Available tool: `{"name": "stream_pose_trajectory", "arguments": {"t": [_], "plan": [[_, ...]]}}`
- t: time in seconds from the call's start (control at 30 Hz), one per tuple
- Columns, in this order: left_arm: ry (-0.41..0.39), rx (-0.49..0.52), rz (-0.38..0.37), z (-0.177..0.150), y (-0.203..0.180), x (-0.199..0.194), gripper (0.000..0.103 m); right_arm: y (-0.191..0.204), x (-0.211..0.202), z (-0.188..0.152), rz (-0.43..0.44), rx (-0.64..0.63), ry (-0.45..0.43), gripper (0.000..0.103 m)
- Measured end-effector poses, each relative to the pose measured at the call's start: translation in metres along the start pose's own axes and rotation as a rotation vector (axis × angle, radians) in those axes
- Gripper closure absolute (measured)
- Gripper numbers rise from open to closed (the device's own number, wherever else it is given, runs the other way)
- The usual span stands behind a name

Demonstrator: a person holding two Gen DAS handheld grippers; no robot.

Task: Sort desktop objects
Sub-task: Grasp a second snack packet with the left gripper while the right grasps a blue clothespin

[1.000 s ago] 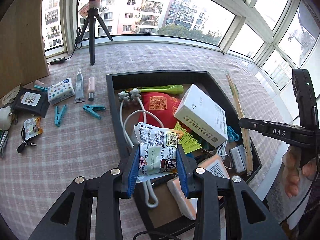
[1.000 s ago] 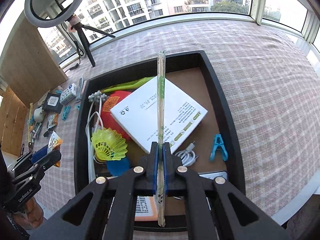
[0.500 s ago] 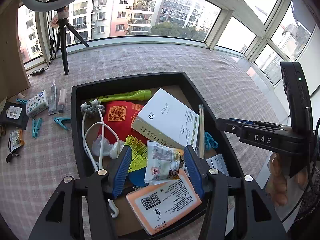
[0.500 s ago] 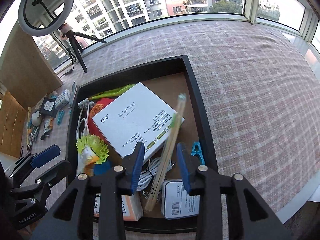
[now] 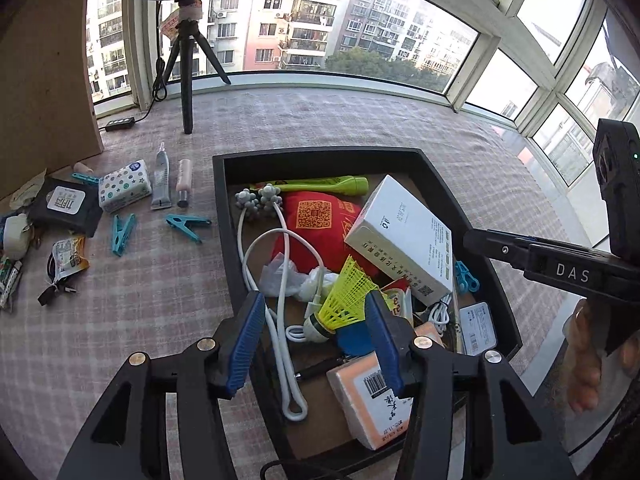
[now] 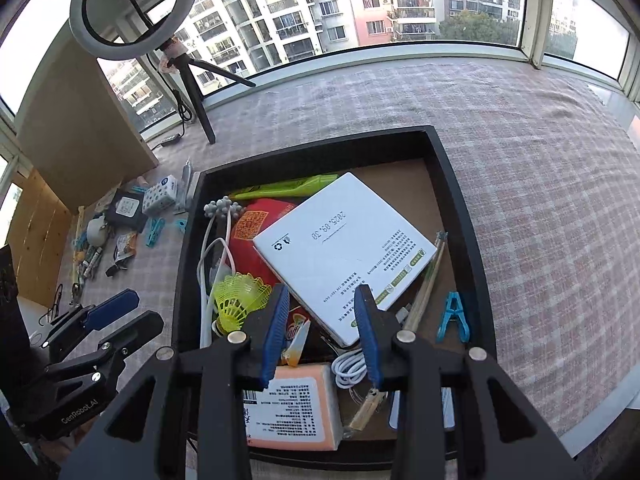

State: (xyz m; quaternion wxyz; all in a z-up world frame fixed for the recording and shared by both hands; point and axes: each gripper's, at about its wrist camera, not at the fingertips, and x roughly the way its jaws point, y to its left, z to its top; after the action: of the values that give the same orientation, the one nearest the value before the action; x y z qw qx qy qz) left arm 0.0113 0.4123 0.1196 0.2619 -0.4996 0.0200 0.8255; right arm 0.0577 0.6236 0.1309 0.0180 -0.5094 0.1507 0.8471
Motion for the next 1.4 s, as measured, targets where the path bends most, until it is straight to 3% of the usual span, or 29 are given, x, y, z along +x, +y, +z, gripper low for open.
{"name": "stream_pose_trajectory", "arguments": {"t": [0.7,1.0,1.4], "plan": [[-0.025,-0.264,0.167,-0.023,0.208,-0.043,0.054,0.181,0.078,0.033,0.114,-0.177,0.094,0.07],[0.013,-0.327,0.198,-0.001,0.252,-0.009,0.054,0.233,0.138,0.054,0.128,-0.168,0.17,0.07],[0.099,-0.343,0.253,0.027,0.279,0.05,0.052,0.265,0.218,0.074,0.098,-0.185,0.282,0.07]]}}
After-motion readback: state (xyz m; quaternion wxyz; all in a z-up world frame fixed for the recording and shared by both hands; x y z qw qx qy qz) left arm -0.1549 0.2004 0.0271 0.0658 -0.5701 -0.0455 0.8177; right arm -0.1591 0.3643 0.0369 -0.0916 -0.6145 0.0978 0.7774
